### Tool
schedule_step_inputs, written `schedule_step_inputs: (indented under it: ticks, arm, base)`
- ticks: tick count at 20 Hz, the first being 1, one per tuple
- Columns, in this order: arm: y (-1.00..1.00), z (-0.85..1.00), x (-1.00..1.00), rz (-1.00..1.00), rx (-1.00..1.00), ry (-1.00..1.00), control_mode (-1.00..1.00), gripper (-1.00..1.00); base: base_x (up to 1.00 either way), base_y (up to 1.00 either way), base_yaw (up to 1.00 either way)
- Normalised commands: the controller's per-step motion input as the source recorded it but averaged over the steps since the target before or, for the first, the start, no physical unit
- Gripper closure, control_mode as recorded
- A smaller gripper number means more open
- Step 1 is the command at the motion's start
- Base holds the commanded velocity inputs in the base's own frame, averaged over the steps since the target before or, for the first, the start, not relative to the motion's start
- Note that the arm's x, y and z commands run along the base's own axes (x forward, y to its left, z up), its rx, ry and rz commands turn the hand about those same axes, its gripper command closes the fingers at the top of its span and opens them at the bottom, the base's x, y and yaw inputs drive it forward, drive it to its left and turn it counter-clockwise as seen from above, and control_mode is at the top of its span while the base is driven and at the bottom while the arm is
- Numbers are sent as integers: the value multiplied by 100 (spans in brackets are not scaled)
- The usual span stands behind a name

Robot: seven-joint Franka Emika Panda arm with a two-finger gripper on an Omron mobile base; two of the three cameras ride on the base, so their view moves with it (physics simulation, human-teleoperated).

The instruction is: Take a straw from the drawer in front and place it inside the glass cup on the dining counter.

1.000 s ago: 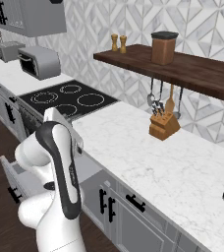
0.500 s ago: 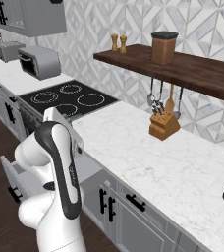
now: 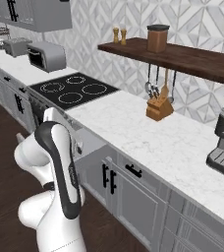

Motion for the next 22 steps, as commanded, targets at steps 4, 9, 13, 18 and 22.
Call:
schedule_step_inputs:
  ticks: [4, 9, 13, 18, 22]
  arm:
    - [0, 0, 0, 0, 0, 0, 100, 100]
    - [0, 0, 0, 0, 0, 0, 100, 100]
    - [0, 0, 0, 0, 0, 0, 100, 100]
    - [0, 0, 0, 0, 0, 0, 100, 100]
    - [0, 0, 0, 0, 0, 0, 100, 100]
  base:
    - [-66, -1, 15]
    - [-38, 0, 31]
    - [-28, 0, 44]
    - [-39, -2, 57]
    - [-35, 0, 65]
